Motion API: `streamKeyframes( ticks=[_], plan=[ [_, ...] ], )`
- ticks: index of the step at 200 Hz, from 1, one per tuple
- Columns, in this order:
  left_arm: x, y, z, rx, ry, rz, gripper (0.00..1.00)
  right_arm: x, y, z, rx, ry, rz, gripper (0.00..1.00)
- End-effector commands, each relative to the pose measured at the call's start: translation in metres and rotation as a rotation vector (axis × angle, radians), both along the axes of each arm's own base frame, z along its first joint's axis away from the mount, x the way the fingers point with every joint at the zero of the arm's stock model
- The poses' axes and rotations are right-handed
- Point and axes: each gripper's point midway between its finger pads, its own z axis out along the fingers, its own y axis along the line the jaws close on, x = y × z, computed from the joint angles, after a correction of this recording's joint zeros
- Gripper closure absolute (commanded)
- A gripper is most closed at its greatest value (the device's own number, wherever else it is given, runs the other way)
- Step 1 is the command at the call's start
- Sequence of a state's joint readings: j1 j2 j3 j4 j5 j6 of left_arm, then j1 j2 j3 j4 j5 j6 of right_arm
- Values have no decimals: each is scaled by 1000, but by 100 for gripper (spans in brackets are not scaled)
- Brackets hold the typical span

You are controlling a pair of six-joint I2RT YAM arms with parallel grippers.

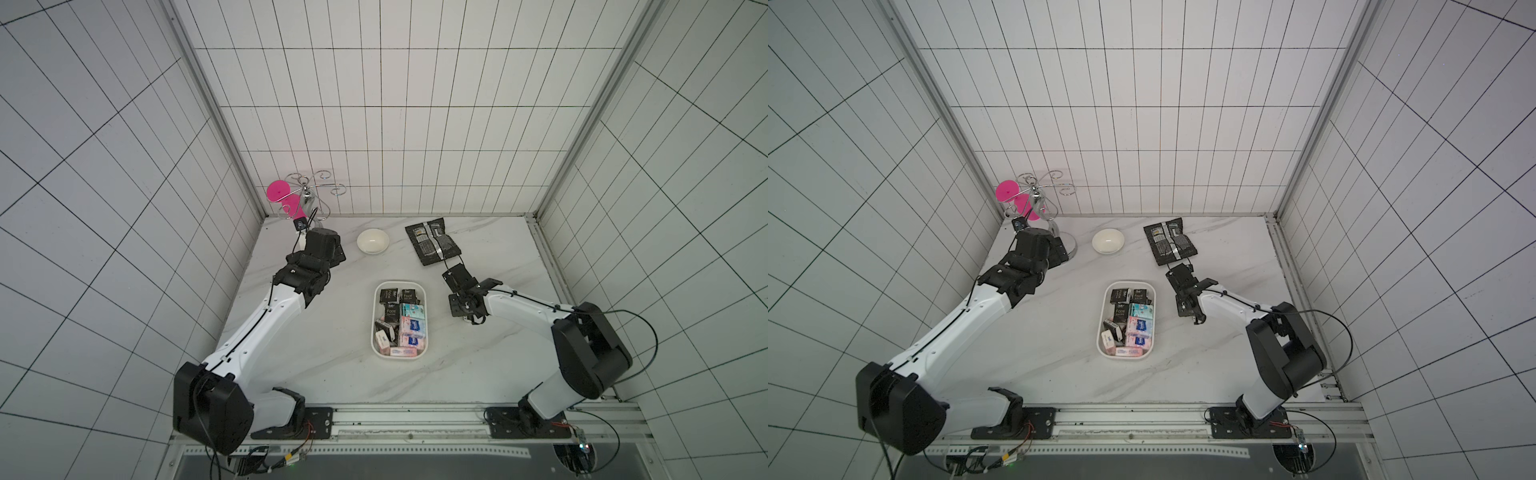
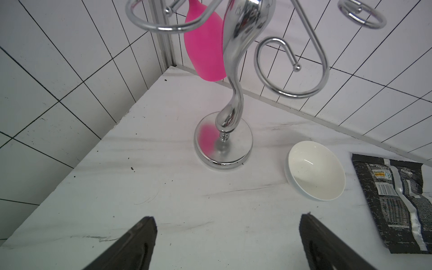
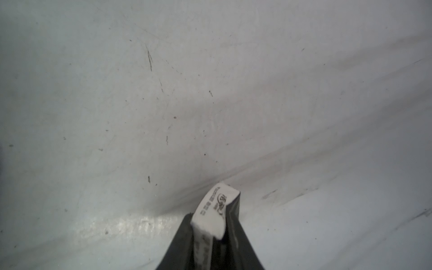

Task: Take the pocket tissues out of the storage box
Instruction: Place the pocket tissues at the center of the board.

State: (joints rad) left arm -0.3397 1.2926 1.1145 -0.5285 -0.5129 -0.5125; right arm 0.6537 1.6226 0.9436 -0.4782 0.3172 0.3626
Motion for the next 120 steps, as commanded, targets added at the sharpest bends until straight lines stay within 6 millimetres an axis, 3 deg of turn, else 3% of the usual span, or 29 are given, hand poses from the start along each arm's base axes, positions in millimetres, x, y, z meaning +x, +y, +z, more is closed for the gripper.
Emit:
streamKeyframes(
  ticks=[1, 37, 65, 92, 120],
  plan=[
    [3, -4, 15, -15, -36, -11, 1, 15, 19, 8, 76, -17, 6, 67],
    [1, -3, 19, -15, -46, -9, 1, 22, 31, 12, 120, -12, 14, 56],
    [-1, -2, 20, -11, -48, -9, 1, 19, 40, 33, 213, -47, 30, 47],
    [-1, -3, 20, -15, -46, -15, 1, 12, 33, 46, 276, -54, 26, 39],
    [-1, -3, 20, -19, -48, -16, 1, 3, 19, 38, 339, -11, 17, 34]
  ],
)
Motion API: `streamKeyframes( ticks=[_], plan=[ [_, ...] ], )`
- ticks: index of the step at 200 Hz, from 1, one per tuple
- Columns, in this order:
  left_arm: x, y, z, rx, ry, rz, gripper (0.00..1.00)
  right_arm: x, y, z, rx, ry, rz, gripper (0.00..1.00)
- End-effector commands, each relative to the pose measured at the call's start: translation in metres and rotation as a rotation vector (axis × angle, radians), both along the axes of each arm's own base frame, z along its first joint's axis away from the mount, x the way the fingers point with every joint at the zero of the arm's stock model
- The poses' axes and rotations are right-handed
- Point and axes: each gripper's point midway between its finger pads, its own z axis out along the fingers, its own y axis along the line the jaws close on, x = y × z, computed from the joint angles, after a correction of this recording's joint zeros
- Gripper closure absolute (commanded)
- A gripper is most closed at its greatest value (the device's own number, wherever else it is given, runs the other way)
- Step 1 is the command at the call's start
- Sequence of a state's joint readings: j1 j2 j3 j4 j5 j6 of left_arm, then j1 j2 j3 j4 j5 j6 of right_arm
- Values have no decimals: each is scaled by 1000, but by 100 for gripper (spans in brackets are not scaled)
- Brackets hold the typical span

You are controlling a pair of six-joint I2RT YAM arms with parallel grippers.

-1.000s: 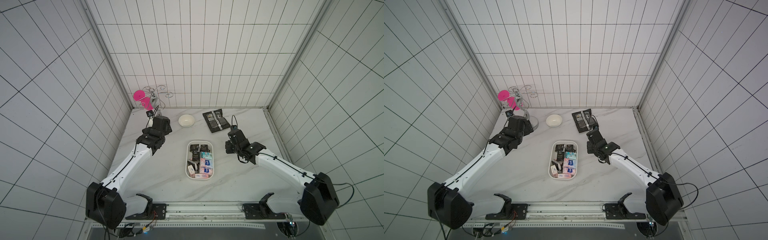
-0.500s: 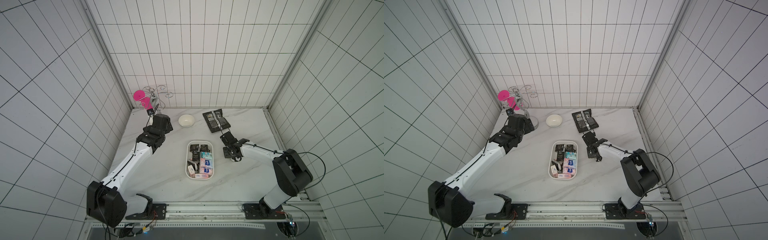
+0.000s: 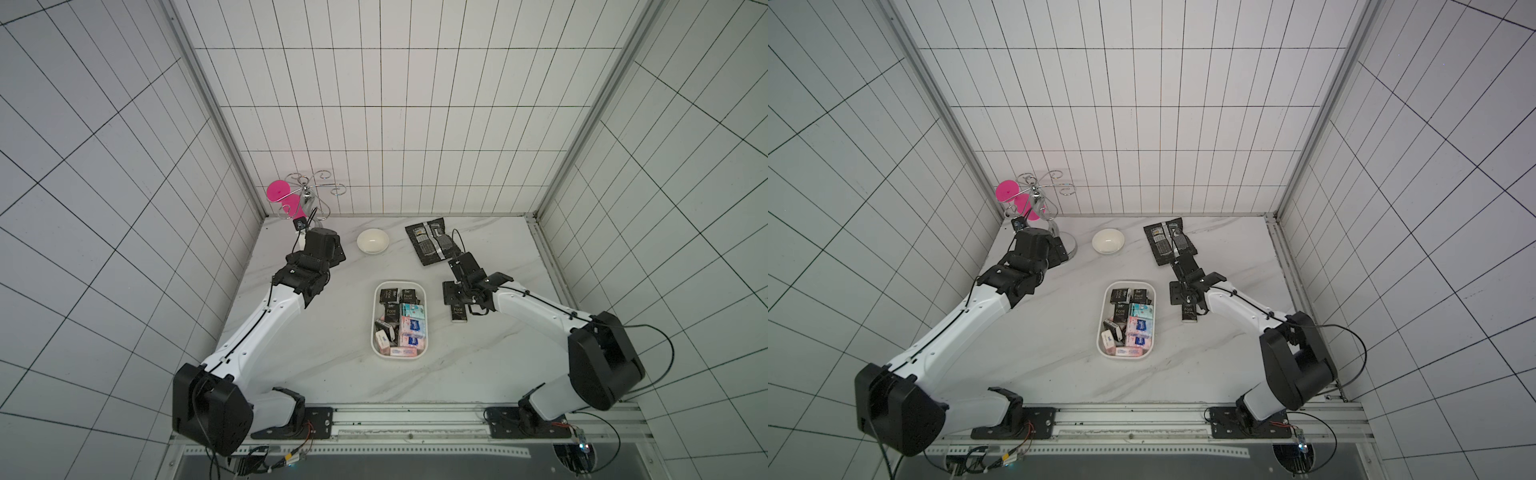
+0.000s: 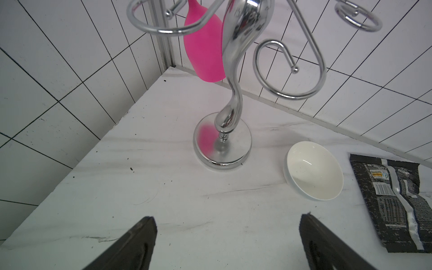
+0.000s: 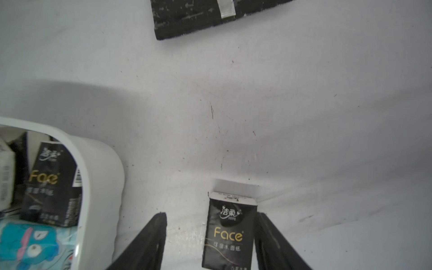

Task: Take the pocket tissues out of the storage box
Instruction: Place the pocket tissues at the center of the board.

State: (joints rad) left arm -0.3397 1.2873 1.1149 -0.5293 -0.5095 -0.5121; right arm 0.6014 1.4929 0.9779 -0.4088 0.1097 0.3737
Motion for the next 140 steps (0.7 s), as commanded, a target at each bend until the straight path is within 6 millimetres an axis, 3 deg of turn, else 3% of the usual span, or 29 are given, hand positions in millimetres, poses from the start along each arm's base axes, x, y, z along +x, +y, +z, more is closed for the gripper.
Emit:
streamKeyframes(
  ticks=[1, 29, 105, 140],
  plan=[
    [0, -3, 18, -15, -44, -13, 1, -14, -14, -17, 46, 69, -1, 34],
    [1, -5, 17, -21, -41, -18, 1, -23, -21, -33, 50, 106, -5, 31],
    [2, -7, 15, -25, -37, -23, 1, -36, -18, -67, 80, 172, -9, 28],
    [1, -7, 18, -24, -43, -24, 1, -35, -21, -77, 53, 187, -23, 35]
  ],
)
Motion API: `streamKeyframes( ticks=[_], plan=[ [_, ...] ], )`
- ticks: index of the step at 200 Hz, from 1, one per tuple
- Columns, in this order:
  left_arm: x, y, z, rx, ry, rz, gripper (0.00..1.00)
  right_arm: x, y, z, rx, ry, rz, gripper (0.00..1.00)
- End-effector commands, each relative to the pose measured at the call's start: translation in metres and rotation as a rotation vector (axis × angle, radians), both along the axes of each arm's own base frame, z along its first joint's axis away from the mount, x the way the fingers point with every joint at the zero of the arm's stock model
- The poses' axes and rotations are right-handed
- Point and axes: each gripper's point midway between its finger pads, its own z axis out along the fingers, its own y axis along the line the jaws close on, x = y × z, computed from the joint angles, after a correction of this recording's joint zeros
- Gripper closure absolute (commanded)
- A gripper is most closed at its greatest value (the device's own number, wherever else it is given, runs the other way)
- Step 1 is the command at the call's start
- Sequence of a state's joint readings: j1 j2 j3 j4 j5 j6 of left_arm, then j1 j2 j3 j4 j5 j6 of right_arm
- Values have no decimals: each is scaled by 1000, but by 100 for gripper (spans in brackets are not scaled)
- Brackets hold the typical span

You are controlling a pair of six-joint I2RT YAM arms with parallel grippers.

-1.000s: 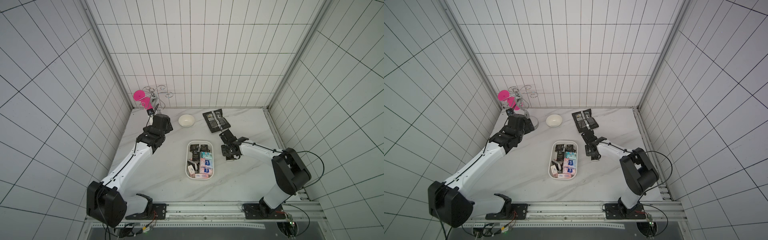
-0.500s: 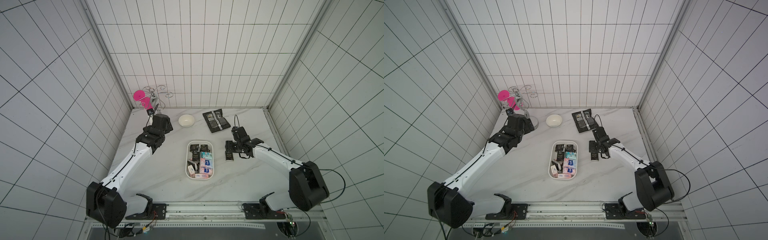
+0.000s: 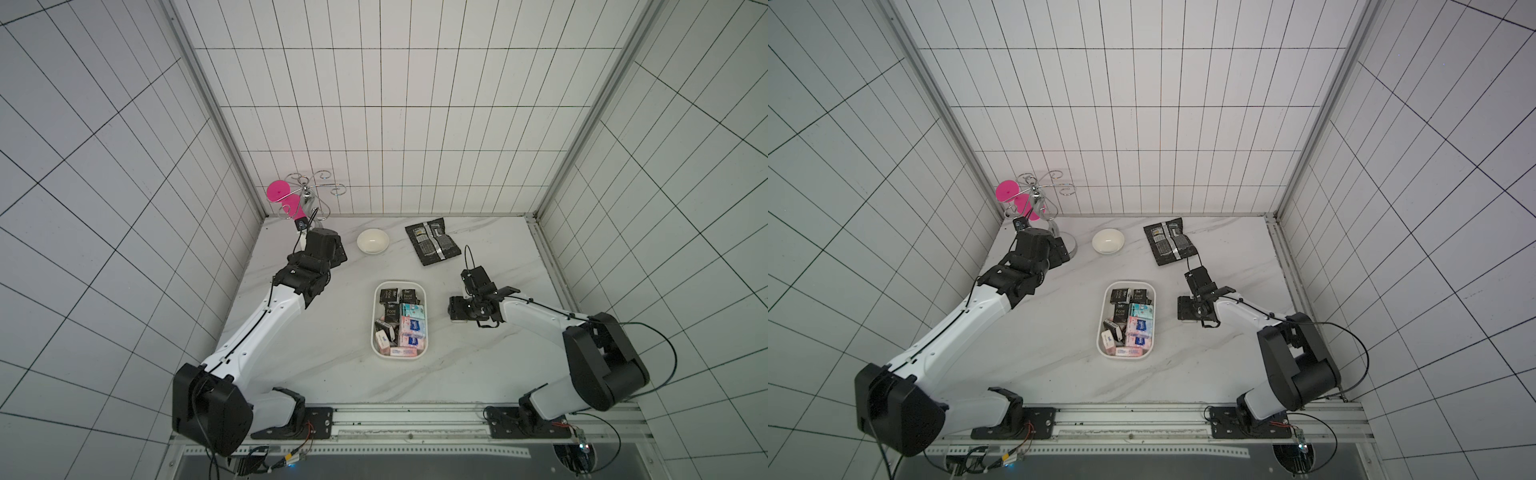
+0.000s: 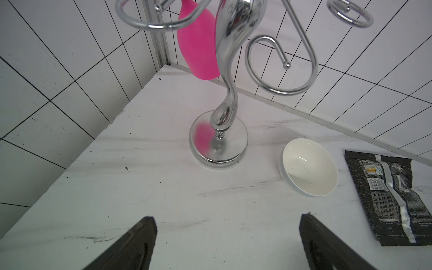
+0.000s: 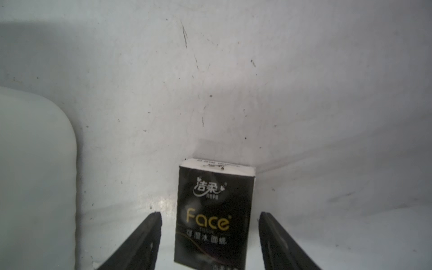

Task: Take the pocket tissues out of the storage box
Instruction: Place the pocket tissues at the center of the board, then move the pocket tissues to the center of the board.

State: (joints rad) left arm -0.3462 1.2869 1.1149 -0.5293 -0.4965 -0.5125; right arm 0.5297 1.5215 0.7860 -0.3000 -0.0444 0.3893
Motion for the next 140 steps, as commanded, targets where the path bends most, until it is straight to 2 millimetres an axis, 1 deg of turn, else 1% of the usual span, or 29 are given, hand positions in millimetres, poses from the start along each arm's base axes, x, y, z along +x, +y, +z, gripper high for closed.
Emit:
streamKeyframes(
  ticks=[1, 43, 67, 103, 140],
  plan=[
    [1, -2, 18, -18, -45, -6, 1, -3, -2, -12, -9, 18, -11, 36],
    [2, -2, 17, -13, -42, -5, 1, -2, -2, -16, -24, 18, -18, 45],
    [3, -3, 15, -14, -39, -5, 1, 0, 1, -18, -28, 18, -20, 50],
    [2, -3, 16, -15, -41, -8, 1, 9, 17, -13, -21, -7, -15, 52],
    [0, -1, 16, -8, -42, -6, 1, 26, 35, -6, -9, -23, -10, 53]
  ],
)
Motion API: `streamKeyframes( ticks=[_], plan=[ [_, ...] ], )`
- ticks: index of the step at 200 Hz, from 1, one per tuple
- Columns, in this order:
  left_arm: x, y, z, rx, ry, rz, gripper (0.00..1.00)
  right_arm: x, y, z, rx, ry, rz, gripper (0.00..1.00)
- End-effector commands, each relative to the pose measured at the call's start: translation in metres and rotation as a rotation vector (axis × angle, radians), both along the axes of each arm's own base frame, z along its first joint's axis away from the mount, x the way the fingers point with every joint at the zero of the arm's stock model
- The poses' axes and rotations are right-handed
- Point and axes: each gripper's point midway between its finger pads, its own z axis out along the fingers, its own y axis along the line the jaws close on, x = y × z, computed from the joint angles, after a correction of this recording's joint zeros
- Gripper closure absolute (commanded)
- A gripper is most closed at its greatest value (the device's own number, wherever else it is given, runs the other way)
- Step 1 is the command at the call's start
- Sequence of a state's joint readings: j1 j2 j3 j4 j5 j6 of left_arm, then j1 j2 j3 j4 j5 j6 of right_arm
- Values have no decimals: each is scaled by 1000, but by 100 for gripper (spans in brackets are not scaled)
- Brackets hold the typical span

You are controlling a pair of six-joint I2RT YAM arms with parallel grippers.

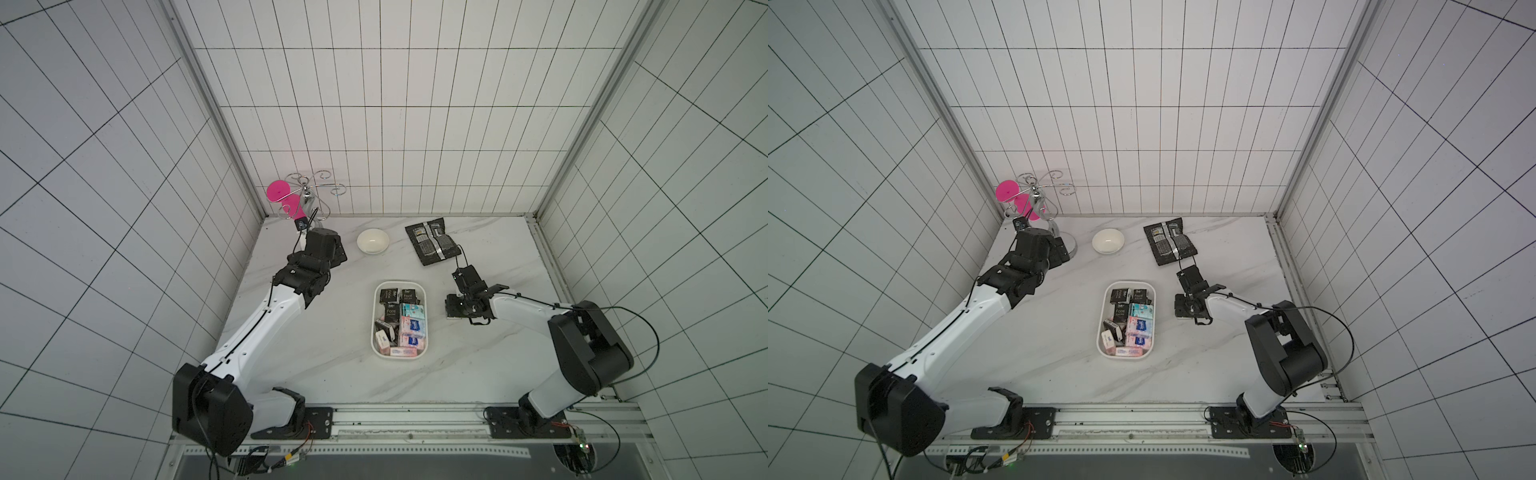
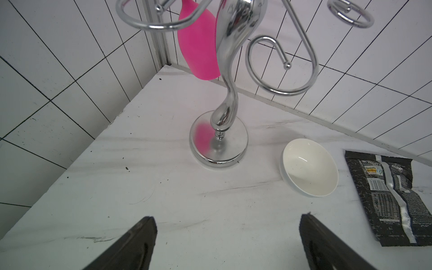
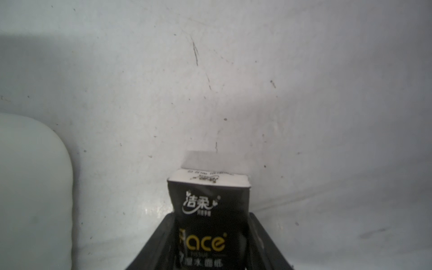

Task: Take the pocket tissues out of the storage box
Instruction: Move the pocket tissues to the center of the board.

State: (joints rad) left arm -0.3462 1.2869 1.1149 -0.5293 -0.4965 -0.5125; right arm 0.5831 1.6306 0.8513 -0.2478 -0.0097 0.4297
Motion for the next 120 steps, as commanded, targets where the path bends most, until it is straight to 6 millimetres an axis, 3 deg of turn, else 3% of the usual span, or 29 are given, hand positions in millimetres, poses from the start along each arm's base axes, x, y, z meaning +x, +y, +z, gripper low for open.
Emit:
streamKeyframes(
  ticks=[1, 54, 91, 120],
  plan=[
    [0, -1, 17, -9, -43, -6, 1, 12, 11, 3, -1, -9, -11, 53],
    [-1, 0, 20, -6, -50, -5, 1, 29, 28, 7, 14, -16, -12, 52],
    [-2, 0, 19, -2, -45, -6, 1, 29, 29, 6, 14, -14, -9, 46],
    [-2, 0, 21, -3, -50, -5, 1, 29, 29, 17, 24, -33, -1, 42]
  ],
)
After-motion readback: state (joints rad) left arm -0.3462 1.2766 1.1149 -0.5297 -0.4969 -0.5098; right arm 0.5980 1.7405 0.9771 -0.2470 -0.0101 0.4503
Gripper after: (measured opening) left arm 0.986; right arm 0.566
